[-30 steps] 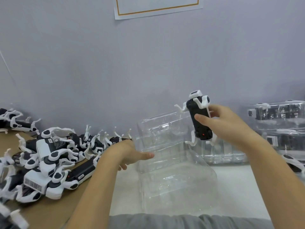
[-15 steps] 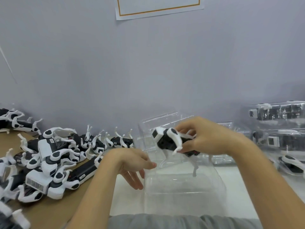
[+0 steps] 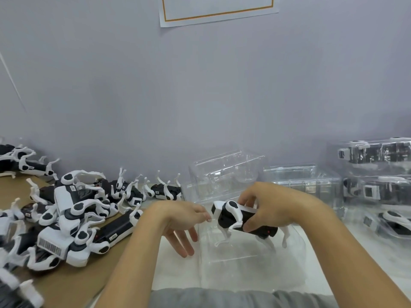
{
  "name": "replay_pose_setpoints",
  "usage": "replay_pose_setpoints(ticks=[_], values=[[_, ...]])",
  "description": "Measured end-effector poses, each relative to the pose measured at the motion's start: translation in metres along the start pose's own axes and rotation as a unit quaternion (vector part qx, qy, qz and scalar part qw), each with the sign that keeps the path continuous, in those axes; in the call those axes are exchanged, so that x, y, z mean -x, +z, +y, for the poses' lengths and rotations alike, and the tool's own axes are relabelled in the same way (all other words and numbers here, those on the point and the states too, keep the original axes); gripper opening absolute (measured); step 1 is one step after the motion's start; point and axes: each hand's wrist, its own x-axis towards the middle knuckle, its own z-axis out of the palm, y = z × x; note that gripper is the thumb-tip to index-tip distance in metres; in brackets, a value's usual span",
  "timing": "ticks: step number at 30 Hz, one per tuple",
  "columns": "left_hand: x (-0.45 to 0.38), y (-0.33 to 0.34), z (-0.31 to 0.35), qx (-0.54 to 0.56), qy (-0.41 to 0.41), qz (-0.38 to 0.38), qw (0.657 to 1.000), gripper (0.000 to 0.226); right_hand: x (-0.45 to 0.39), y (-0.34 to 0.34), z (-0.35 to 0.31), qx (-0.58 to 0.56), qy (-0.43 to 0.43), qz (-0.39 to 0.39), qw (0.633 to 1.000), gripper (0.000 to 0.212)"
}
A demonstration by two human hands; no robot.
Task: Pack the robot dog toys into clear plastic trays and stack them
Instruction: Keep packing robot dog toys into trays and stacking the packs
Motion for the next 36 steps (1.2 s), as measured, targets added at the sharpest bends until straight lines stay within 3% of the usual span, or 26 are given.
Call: replay_pose_setpoints(ticks=[7,11,17,21,26,32,36], values=[[-0.001,0.001,0.002,-0.020,0.003,0.011,1.000,0.031,-0.001,-0.007,-0.001,0.013,-0.002,0.033,0.999,0.049],[-0.002,0.002,0.003,-0.021,0.001,0.009,1.000,0.033,-0.006,0.010,-0.002,0.019,0.006,-0.022,1.000,0.044],[-0.003,0.002,0.000,0.015,0.003,0.013,1.000,0.038,-0.012,0.016,0.007,-0.019,-0.015,0.001,1.000,0.040],[-0.013,0.001,-0.010,0.045,0.046,-0.001,0.998,0.048,-0.016,0.019,0.013,-0.052,-0.029,0.025,0.998,0.033],[-0.034,0.004,-0.025,0.068,0.110,0.072,0.989,0.052,-0.020,0.033,0.018,-0.108,-0.057,0.060,0.991,0.028],[-0.054,0.024,-0.032,0.212,0.221,0.157,0.939,0.027,-0.026,0.045,0.019,-0.159,-0.082,0.113,0.978,0.028],[-0.061,0.040,-0.029,0.315,0.246,0.205,0.893,0.028,-0.028,0.047,0.018,-0.147,-0.080,0.123,0.978,0.029]])
